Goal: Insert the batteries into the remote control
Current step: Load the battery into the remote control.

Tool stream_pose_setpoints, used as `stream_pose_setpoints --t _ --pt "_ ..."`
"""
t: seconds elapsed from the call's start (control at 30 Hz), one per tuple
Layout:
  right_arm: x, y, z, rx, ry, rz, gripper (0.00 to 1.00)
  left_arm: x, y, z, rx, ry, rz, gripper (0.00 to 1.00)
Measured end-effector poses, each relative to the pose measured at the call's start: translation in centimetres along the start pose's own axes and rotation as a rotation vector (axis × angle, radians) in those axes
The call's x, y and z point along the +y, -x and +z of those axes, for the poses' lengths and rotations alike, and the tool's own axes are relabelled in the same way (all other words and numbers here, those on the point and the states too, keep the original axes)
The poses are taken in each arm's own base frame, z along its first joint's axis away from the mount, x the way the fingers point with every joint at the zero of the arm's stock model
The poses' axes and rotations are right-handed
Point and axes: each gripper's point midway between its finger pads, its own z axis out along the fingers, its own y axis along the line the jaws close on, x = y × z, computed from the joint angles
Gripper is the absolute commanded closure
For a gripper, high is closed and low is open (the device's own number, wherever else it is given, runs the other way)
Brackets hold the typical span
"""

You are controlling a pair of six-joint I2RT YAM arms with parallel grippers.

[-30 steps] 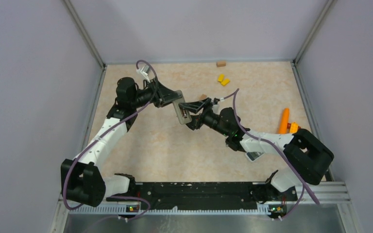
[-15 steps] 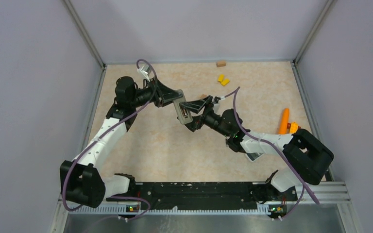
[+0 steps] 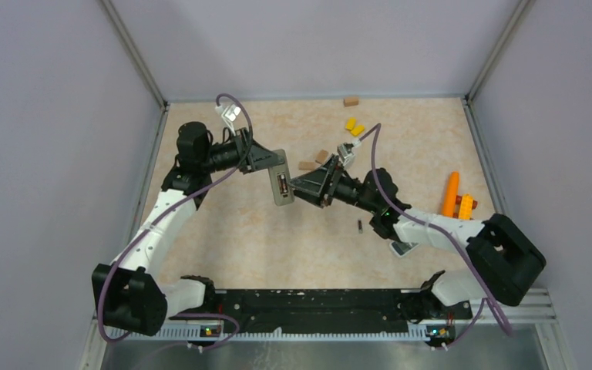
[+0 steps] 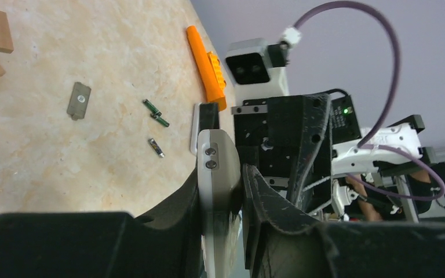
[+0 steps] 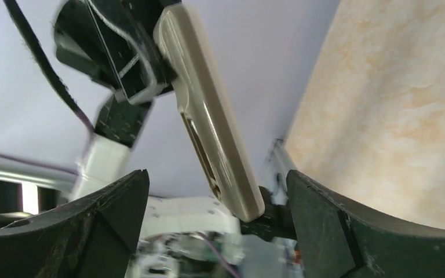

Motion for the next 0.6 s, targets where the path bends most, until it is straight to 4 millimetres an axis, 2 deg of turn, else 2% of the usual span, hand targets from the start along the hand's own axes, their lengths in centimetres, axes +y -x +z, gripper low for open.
stream_pose_setpoints --t 0.17,0.33,0.4,0.5,0.6 --pt "0.5 -0.6 -1.2 0.037 -0.086 -0.325 0.26 -0.4 -0.8 -0.2 0.042 -0.037 0.055 1.00" --pt "4.1 -0.3 0.3 0.030 -0.118 -0.560 0.36 -0.9 -1.4 -0.4 0.078 -0.075 0.087 1.00" --pt "4.7 0.1 0.7 0.013 -0.143 -0.617 0.41 -1.0 -1.6 -0.5 0.087 -0.085 0.096 1.00" --pt "3.8 0.5 1.3 0.006 -0.204 -0.683 0.47 -1.0 -1.7 -0.5 0.093 -0.091 0.108 1.00" --pt "1.3 0.4 1.5 0.030 -0.304 -0.738 0.51 -1.0 -1.8 -0.5 0.095 -0.093 0.113 1.00"
